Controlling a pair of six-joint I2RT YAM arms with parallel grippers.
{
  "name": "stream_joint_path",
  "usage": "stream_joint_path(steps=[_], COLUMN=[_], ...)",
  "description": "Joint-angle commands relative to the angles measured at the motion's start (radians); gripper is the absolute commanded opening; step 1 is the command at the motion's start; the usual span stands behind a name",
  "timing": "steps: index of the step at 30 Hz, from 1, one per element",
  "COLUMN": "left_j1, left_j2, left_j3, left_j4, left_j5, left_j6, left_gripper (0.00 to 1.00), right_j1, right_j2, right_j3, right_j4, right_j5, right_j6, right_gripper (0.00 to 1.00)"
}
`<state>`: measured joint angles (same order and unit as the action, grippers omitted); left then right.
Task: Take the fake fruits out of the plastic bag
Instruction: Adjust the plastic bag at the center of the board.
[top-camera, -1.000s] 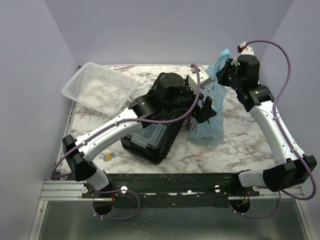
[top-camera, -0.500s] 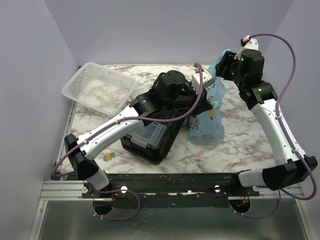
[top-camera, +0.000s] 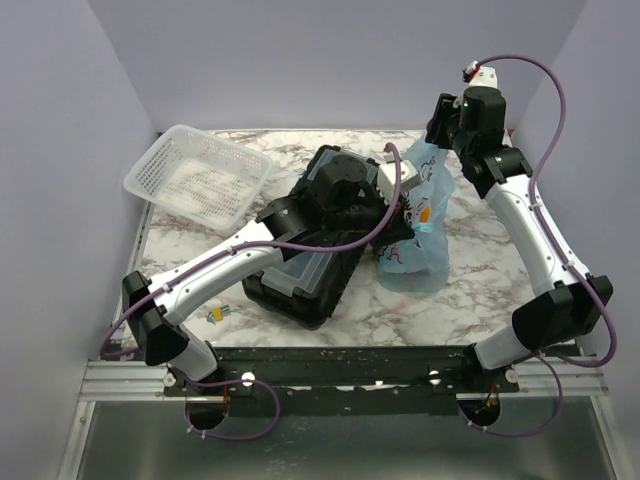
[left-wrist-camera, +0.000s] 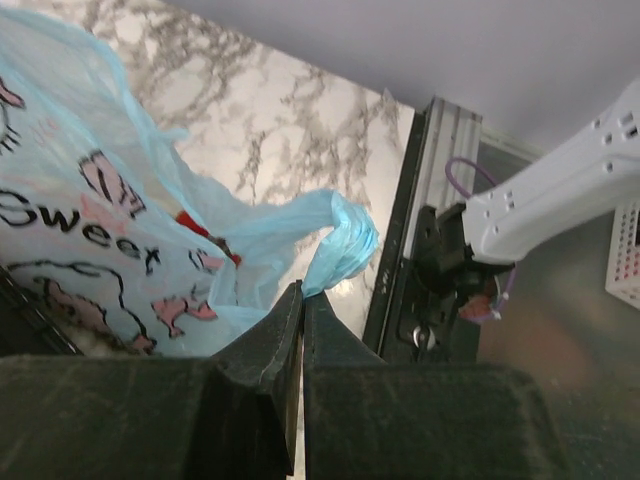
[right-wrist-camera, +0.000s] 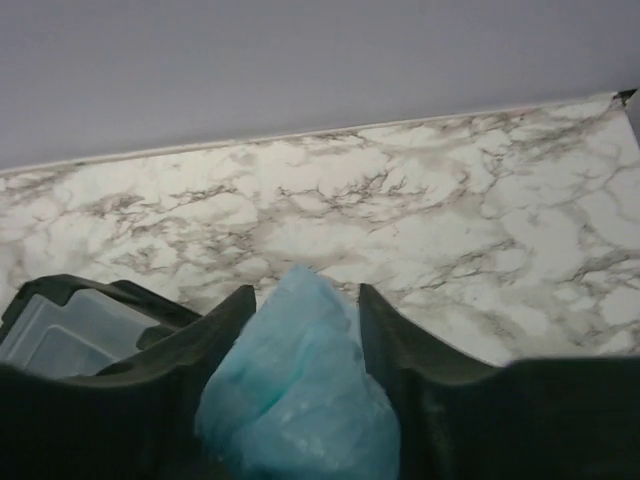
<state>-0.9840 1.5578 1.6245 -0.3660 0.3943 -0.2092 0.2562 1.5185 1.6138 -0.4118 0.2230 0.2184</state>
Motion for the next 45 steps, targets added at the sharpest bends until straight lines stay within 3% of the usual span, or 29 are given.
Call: stream_joint_path(steps=[1, 8, 16, 21, 22, 26, 28, 36, 39, 40, 45], left_j1=[-0.035, -0.154, -0.281, -0.285, -0.285, -0.285, -0.285, -0.282, -0.276, -0.274, -0.272], left_j2=[-0.115, -0.201, -0.322, -0.291, -0.282, -0.255, -0.250, -0.243, -0.251, -0.256, -0.274], left_j3=[-0.108, -0.238, -0.356, -0.364, -0.365, -0.366, -0.369, -0.374, -0.375, -0.381, -0.391], left_j4=[-0.004, -0.042, 0.032, 0.028, 0.033, 0.055, 0.068, 0.072, 0.064, 0.066, 0.058], left_j5=[0.036, -0.064, -0.128, -0.136, -0.137, -0.138, -0.132, -0.123, -0.130, -0.130, -0.126], left_j6=[0.001, 0.064, 0.195, 0.205, 0.205, 0.188, 0.184, 0.205, 0.205, 0.205, 0.205], left_gripper=[0.00, 0.00, 0.00, 0.00, 0.00, 0.00, 0.00, 0.00, 0.00, 0.00, 0.00], right_j1=[0.001, 0.001, 0.002, 0.001, 0.002, 0.002, 0.001, 0.001, 0.002, 0.002, 0.002], right_j2=[0.022, 0.113, 0.261, 0.296, 0.296, 0.259, 0.205, -0.121, -0.250, -0.290, -0.486], right_j3=[0.060, 0.192, 0.377, 0.419, 0.420, 0.381, 0.327, 0.083, -0.025, -0.058, -0.280], right_j4=[0.064, 0.052, -0.032, -0.131, -0.160, -0.305, -0.337, -0.353, -0.364, -0.366, -0.306], right_j5=[0.056, -0.036, 0.022, -0.030, -0.045, -0.106, -0.167, -0.332, -0.308, -0.289, -0.241], right_j6=[-0.034, 0.002, 0.022, 0.048, 0.054, 0.085, 0.093, 0.129, 0.134, 0.140, 0.223], right_gripper=[0.40, 0.01, 0.01, 0.01, 0.05, 0.47, 0.59, 0.83, 0.85, 0.93, 1.00])
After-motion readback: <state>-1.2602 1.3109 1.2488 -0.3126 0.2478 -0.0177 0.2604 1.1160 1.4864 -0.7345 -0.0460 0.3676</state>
